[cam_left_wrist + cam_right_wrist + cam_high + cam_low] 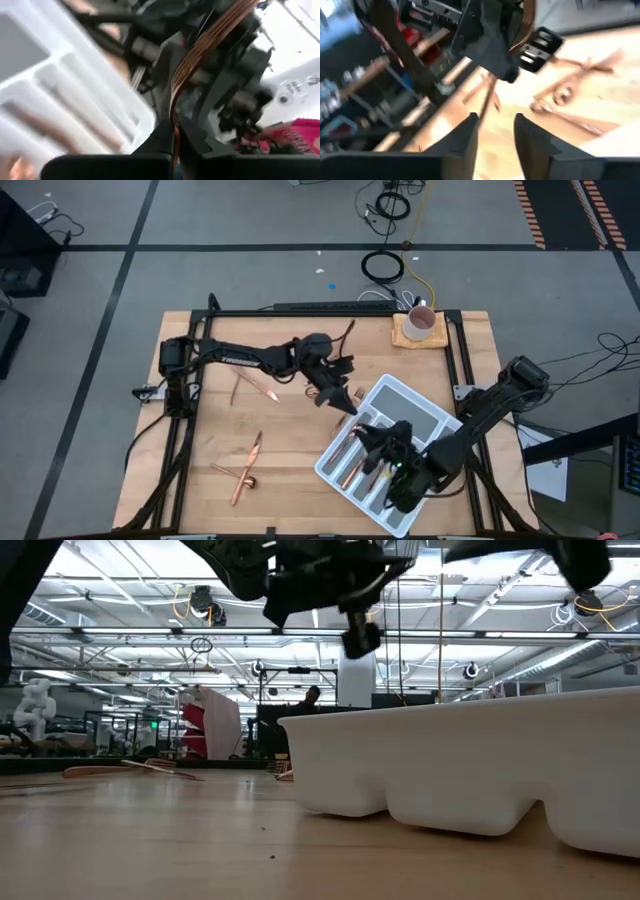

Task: Sort silverware
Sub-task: Put the gold fork into the cutlery tray with the other gold fork

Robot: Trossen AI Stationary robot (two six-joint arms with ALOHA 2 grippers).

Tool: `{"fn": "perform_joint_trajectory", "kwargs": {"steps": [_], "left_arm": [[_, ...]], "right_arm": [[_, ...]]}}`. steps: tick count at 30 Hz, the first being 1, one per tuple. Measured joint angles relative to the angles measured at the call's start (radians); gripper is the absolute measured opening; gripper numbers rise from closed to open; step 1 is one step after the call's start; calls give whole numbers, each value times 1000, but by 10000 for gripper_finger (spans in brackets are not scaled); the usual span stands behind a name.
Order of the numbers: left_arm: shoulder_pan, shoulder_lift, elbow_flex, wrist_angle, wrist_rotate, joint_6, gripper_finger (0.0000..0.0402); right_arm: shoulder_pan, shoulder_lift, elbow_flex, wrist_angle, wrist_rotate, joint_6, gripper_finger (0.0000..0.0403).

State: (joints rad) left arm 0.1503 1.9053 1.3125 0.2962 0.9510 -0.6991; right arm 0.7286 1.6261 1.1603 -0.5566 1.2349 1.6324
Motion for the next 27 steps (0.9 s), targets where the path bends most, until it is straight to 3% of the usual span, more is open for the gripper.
{"fn": "perform_joint_trajectory", "kwargs": {"steps": [4, 7, 10, 14, 20, 27], "left_arm": [[-1, 0, 0, -199, 9, 133, 7], [-8, 0, 0, -323, -3, 230, 7], [-16, 0, -1, -367, -20, 267, 7], [-31, 0, -1, -365, -20, 269, 7], [-35, 0, -1, -365, -31, 263, 7], [-35, 0, -1, -365, -39, 261, 7]], "right_arm": [[-10, -141, 0, -253, -141, 49, 152], [-36, -266, 0, -379, -229, -8, 159], [-111, -389, 0, -406, -391, -189, 159], [-277, -477, 0, -313, -648, -495, 160], [-507, -455, 0, -112, -1014, -805, 160], [-610, -327, 0, -25, -1232, -943, 160]]}}
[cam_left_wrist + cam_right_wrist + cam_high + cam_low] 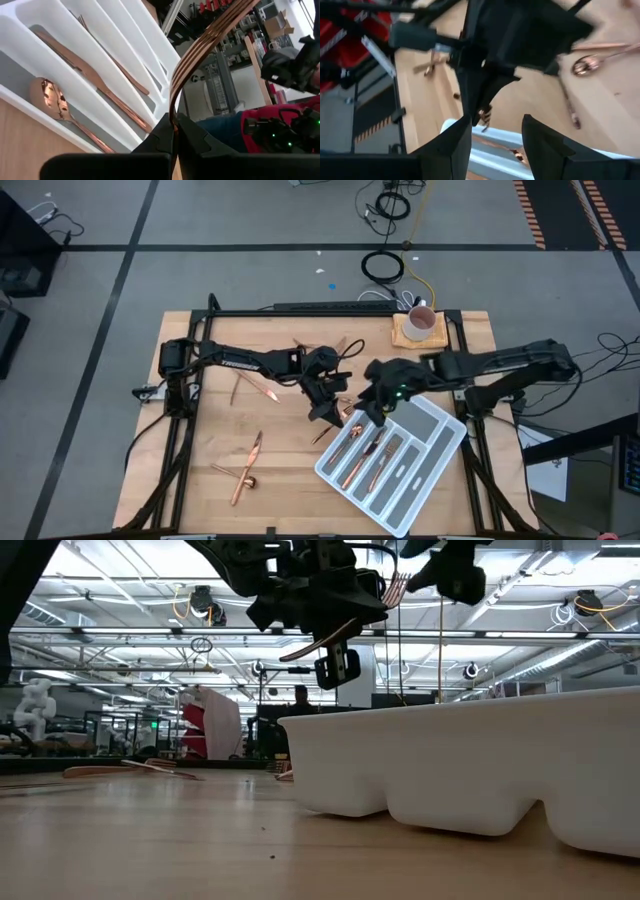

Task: Sort silverware
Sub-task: Put the gold fork into the cutlery tray with the other gold fork

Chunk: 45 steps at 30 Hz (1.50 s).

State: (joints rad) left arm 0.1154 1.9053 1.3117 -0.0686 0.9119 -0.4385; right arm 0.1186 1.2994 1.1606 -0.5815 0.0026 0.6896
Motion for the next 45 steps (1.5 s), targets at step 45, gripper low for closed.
{"fn": "perform_joint_trajectory", "kwargs": {"steps": [45], "left_arm": [[-18, 0, 0, -1, 14, -447, 7]], "right_arm": [[-28, 83, 0, -49, -3, -152, 160]]}}
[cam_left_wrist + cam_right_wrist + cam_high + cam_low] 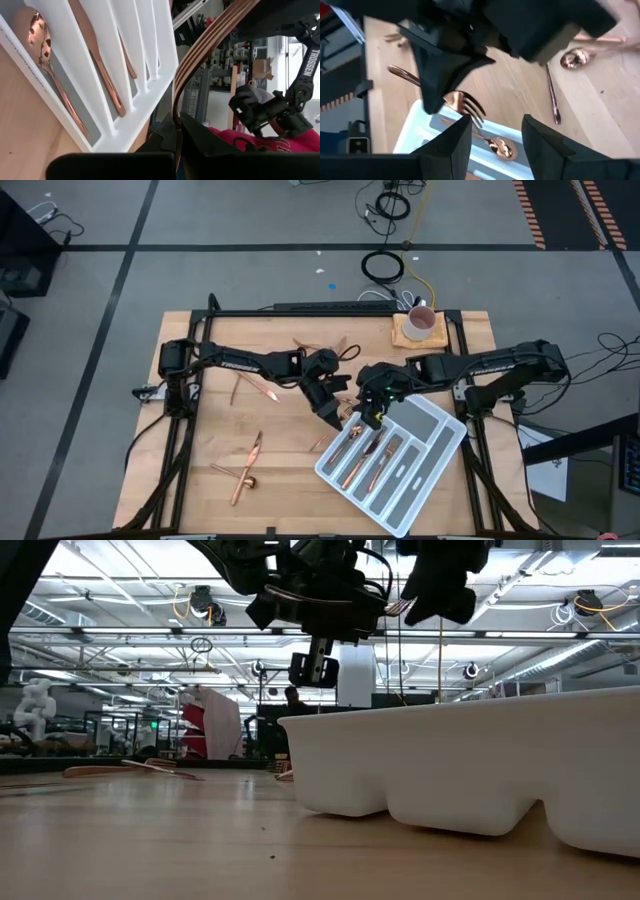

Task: Sort silverware
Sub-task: Put the gold fork into the cutlery tray with the other gold fork

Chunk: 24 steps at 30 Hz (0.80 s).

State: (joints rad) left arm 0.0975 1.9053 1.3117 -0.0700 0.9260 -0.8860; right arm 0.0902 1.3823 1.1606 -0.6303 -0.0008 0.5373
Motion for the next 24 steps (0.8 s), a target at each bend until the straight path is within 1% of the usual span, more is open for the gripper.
{"fn": "perform_joint_trajectory", "kwargs": {"steps": [9, 18, 20, 24], "left_arm": [[0, 0, -2, -7, -1, 5, 7], [0, 0, -2, -2, -1, 36, 7], [0, 0, -2, -3, -1, 49, 7], [0, 0, -1, -53, -14, 90, 7]], "right_arm": [[0, 108, 0, 81, -53, -23, 160], [-4, 103, 0, 82, -62, -30, 157], [-4, 100, 0, 84, -62, -30, 150], [-7, 89, 0, 78, -73, -33, 130]]}}
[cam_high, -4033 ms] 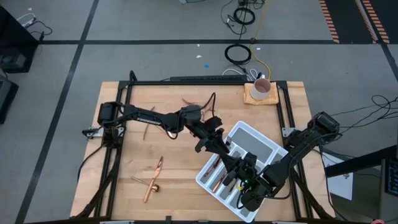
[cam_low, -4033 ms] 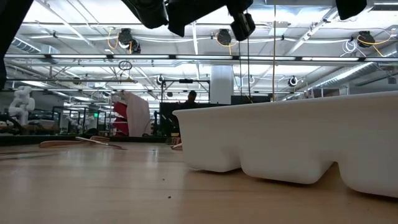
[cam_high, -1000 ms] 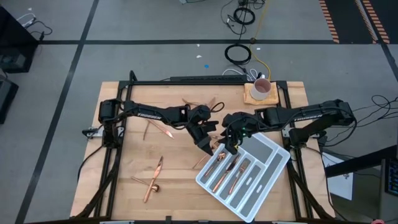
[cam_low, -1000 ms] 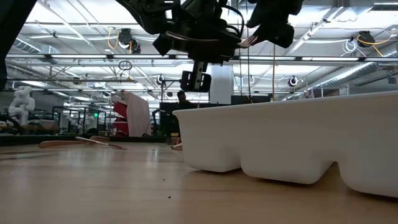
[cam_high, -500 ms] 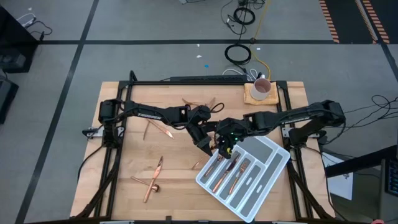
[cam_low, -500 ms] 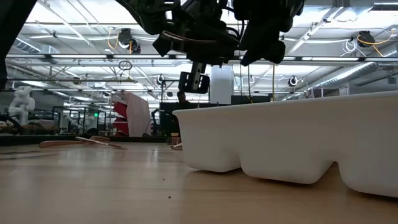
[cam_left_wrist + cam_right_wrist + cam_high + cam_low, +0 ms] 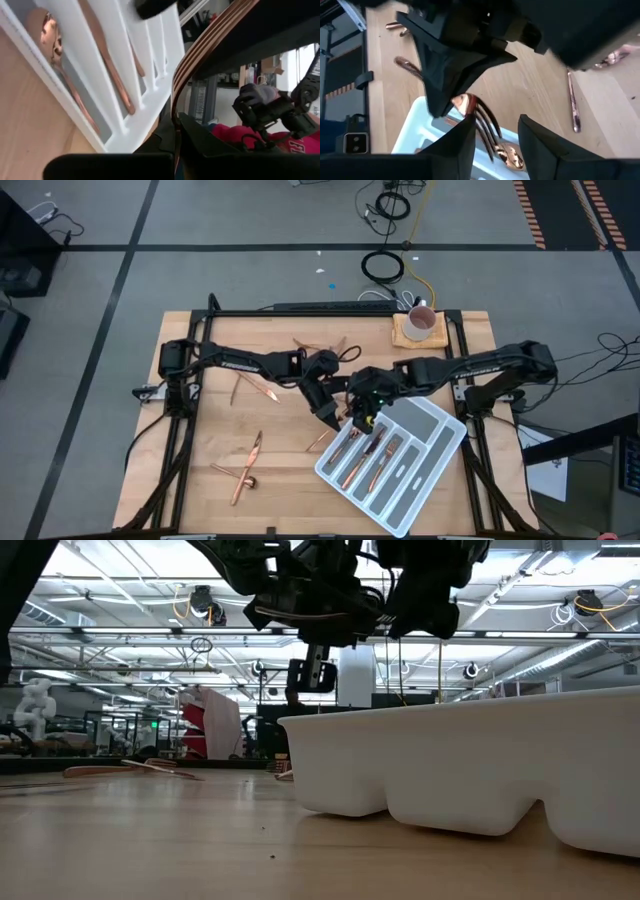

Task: Sort silverware
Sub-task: Put the gold fork into the cutlery tray with the other gold fork

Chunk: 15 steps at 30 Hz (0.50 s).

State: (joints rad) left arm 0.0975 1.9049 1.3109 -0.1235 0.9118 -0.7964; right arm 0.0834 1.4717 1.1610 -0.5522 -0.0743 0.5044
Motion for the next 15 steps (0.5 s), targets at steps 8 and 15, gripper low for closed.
{"fn": "perform_joint_trajectory", "kwargs": {"steps": [8, 15], "left_arm": [[3, 0, 0, 13, -26, 19, 7], [3, 0, 0, 10, -39, 28, 7]], "right_arm": [[-11, -1, 0, 3, -6, -33, 98], [-10, -1, 0, 7, -13, -69, 9]]}}
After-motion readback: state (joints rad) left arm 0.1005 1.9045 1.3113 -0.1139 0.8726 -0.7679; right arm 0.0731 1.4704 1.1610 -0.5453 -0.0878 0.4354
